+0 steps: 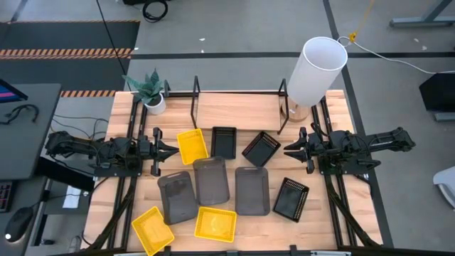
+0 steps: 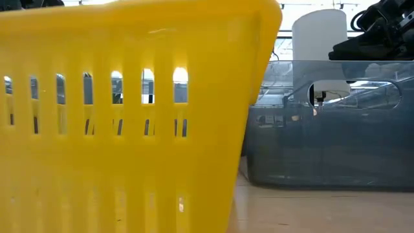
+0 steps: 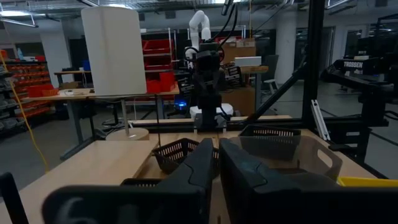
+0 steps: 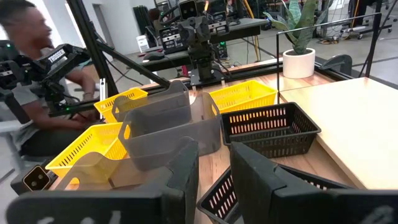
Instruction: Stack baskets on shelf by color
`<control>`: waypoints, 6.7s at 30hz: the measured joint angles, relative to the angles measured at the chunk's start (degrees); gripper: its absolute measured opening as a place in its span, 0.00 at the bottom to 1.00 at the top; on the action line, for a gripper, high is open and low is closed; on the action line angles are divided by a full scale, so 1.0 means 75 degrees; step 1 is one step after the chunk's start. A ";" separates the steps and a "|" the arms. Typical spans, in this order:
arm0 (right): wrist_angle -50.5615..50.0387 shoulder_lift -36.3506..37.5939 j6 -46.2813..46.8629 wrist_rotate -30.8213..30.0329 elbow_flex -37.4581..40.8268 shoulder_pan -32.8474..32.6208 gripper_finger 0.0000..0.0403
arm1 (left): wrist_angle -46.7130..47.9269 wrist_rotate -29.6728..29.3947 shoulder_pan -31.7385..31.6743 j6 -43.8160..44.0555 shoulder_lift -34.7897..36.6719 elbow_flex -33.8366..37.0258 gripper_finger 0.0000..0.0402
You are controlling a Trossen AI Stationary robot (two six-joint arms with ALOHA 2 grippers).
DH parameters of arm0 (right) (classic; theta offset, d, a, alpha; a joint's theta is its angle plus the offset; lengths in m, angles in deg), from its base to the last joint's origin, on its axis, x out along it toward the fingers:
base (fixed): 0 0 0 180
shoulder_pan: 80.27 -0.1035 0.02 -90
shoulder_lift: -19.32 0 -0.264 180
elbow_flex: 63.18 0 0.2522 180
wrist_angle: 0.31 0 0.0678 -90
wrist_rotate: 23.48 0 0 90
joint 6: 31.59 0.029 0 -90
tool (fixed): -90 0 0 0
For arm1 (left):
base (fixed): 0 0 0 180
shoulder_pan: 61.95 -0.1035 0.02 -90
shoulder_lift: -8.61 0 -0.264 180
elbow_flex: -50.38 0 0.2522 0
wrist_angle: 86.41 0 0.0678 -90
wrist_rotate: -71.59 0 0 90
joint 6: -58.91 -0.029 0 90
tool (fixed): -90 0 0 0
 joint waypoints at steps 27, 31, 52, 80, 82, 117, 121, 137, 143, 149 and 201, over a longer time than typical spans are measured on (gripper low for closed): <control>-0.0003 0.0003 0.0000 0.0000 0.0000 0.0001 0.24 | -0.0188 0.0001 -0.0001 0.0472 -0.0003 -0.0002 0.07; -0.0001 0.0002 0.0000 0.0000 0.0002 0.0002 0.24 | -0.0218 0.0005 0.0000 0.1673 -0.0003 -0.0002 0.09; 0.0000 0.0003 -0.0001 0.0000 0.0001 0.0000 0.24 | 0.2258 0.1264 -0.0017 0.4352 -0.0272 -0.1107 0.05; 0.0035 0.0003 -0.0001 0.0000 0.0000 0.0000 0.24 | 0.4721 -0.0810 0.2346 0.4207 -0.5377 -0.5283 0.11; 0.0034 0.0001 0.0000 0.0000 0.0000 0.0001 0.24 | 0.4846 -0.1007 0.2523 0.3868 -0.5530 -0.5539 0.10; 0.0053 0.0003 0.0000 0.0000 0.0001 0.0001 0.24 | 0.9635 0.0470 0.3624 0.6684 -0.9423 -0.9142 0.15; 0.0051 0.0003 0.0000 0.0000 0.0000 0.0000 0.24 | 1.0043 0.0897 0.4002 0.7433 -1.0226 -0.9792 0.26; 0.0053 0.0003 0.0000 0.0000 0.0000 0.0000 0.24 | 1.1505 0.1498 0.4616 0.8351 -1.2553 -1.1683 0.40; 0.0050 0.0001 -0.0001 0.0000 0.0000 0.0003 0.24 | 1.1506 0.1609 0.4568 0.8383 -1.2872 -1.1750 0.39; 0.0051 0.0003 0.0000 0.0000 0.0000 0.0001 0.24 | 1.1455 0.1629 0.4570 0.8350 -1.3264 -1.1750 0.39; 0.0056 0.0003 0.0000 0.0000 0.0000 0.0003 0.24 | 1.2685 0.1993 0.4497 0.7664 -1.4062 -1.2031 0.02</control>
